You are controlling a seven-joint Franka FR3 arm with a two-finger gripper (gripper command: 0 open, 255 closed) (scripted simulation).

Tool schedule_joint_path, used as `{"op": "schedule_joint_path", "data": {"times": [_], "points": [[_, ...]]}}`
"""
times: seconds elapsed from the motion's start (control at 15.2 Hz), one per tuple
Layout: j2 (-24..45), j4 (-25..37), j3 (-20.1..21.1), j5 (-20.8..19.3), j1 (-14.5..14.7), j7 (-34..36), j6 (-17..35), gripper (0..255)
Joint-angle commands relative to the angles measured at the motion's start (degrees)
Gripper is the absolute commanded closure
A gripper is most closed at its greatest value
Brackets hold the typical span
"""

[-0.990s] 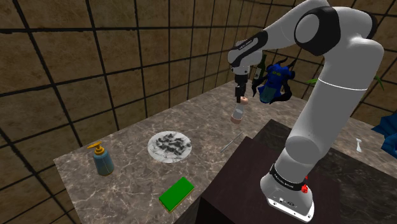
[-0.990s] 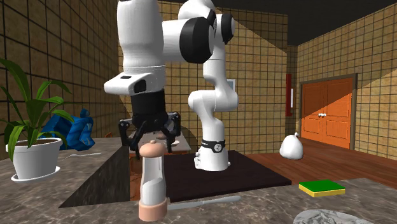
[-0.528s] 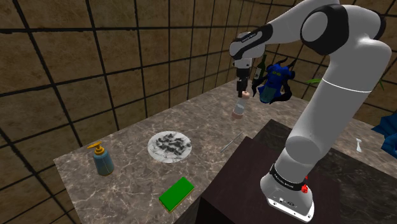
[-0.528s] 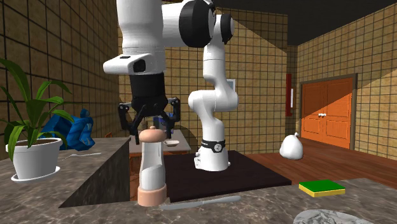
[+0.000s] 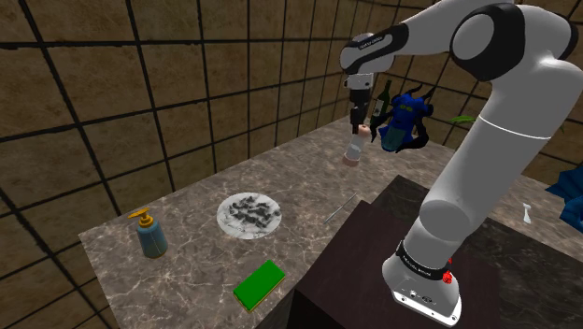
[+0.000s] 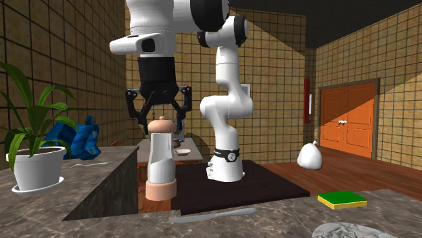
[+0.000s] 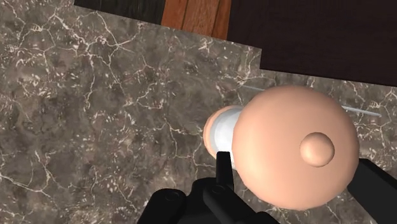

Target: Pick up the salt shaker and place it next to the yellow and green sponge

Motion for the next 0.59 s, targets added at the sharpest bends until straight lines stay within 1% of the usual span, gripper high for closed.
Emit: {"op": "schedule_joint_path", "data": {"times": [0.0, 0.53], "points": [[-0.35, 1.08, 0.0, -0.13, 0.0, -0.06, -1.41, 255], [-1.73, 5.84, 0.2, -0.53, 0.16, -0.07, -7.44, 255]]}}
